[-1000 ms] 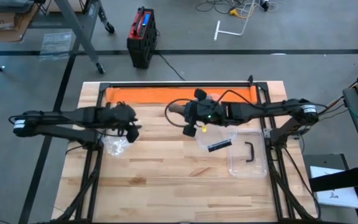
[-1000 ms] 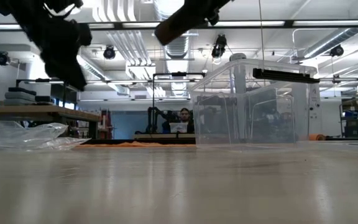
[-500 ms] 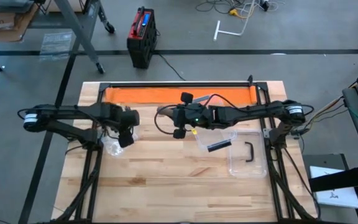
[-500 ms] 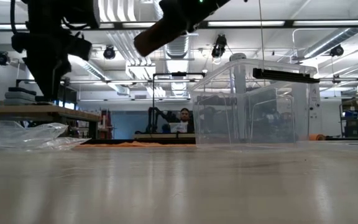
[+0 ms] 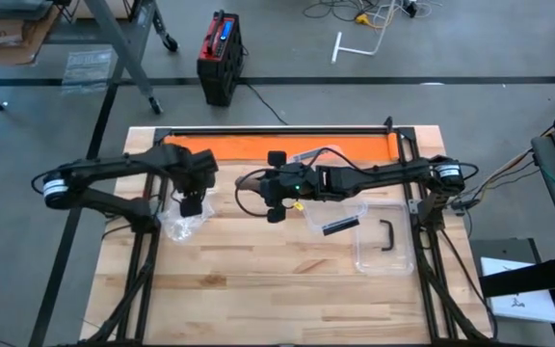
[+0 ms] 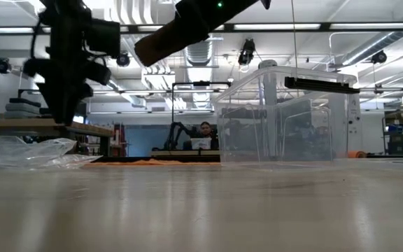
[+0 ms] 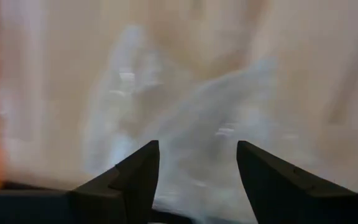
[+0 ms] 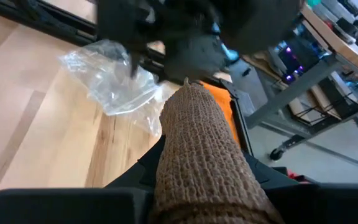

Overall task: Roll bandage
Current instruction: Put the rolled brown bandage into the transparent zip bag

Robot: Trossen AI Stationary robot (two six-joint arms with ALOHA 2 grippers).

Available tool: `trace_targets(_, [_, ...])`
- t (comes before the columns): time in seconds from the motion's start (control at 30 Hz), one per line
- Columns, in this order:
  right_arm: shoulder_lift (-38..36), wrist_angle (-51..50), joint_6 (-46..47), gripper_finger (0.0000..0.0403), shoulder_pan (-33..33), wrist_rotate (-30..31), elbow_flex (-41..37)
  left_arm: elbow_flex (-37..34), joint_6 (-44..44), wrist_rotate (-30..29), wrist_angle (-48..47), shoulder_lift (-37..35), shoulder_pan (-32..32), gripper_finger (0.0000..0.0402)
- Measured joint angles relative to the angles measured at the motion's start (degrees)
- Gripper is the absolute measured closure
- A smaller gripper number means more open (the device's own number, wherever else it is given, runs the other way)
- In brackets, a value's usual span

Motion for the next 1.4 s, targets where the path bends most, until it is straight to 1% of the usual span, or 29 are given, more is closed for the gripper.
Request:
trace_targets(0.1, [0.1, 0.3, 0.0, 0.0309, -0.2, -0.4, 0.0, -0.2, 0.9, -2.6, 2.0, 3.3, 1.7, 0.0209])
trace_targets(0.33, [0.1, -1.2, 0.0, 0.0313, -0.3, -0.4, 0.0, -2.1, 7.0, -2.8, 1.1, 11.2, 2.2, 0.0220])
trace_targets(0.47, [0.1, -2.4, 0.7, 0.0310, -0.3, -0.4, 0.0, -2.4, 10.0, -2.8, 1.2, 13.2, 2.1, 0.0232])
trace_targets(0.57, [0.1, -2.5, 1.9, 0.0305, -0.3, -0.5, 0.0, -2.5, 11.0, -2.8, 1.3, 13.7, 1.6, 0.0248])
trace_targets(0.63, [0.1, -3.1, 2.6, 0.0305, -0.3, -0.4, 0.0, -2.5, 11.4, -2.9, 1.4, 13.8, 1.4, 0.0266])
trace_targets(0.7, [0.1, -4.1, 3.0, 0.0309, -0.3, -0.4, 0.0, -2.5, 11.6, -2.9, 1.6, 13.5, 0.7, 0.0293])
trace_targets(0.83, [0.1, -6.5, 2.5, 0.0316, -0.3, -0.4, 0.0, -1.4, 10.3, -2.9, -0.4, 12.1, -1.9, 0.0380])
trace_targets(0.87, [0.0, -7.5, 2.0, 0.0316, -0.3, -0.4, 0.0, -0.6, 9.1, -3.0, -1.5, 11.6, -2.9, 0.0389])
trace_targets(0.9, [-0.2, -8.8, 1.4, 0.0315, -0.3, -0.4, 0.0, 0.4, 8.3, -3.7, -2.8, 11.3, -4.0, 0.0390])
trace_targets(1.03, [-1.2, -11.5, -1.3, 0.0311, -0.3, -0.3, 0.0, 6.5, 8.5, -11.1, -6.3, 8.6, -11.3, 0.0399])
trace_targets(1.1, [-1.8, -11.8, -3.1, 0.0313, -0.3, -0.1, 0.0, 10.0, 13.2, -13.8, -5.7, 7.5, -15.3, 0.0400])
trace_targets(1.2, [-2.9, -12.0, -6.9, 0.0317, -0.3, 0.0, 0.0, 14.3, 26.5, -15.0, -3.6, 6.7, -21.4, 0.0400])
trace_targets(1.3, [-4.1, -11.8, -10.3, 0.0317, -0.2, -0.1, 0.0, 16.7, 41.6, -15.2, 0.0, 6.8, -26.2, 0.0401])
trace_targets(1.37, [-4.3, -11.6, -11.6, 0.0315, -0.1, -1.0, 0.0, 17.3, 48.6, -17.2, 4.3, 6.9, -28.3, 0.0401])
trace_targets(1.4, [-4.3, -11.6, -12.0, 0.0315, -0.1, -2.0, 0.0, 17.3, 50.6, -18.8, 7.0, 7.0, -28.9, 0.0401])
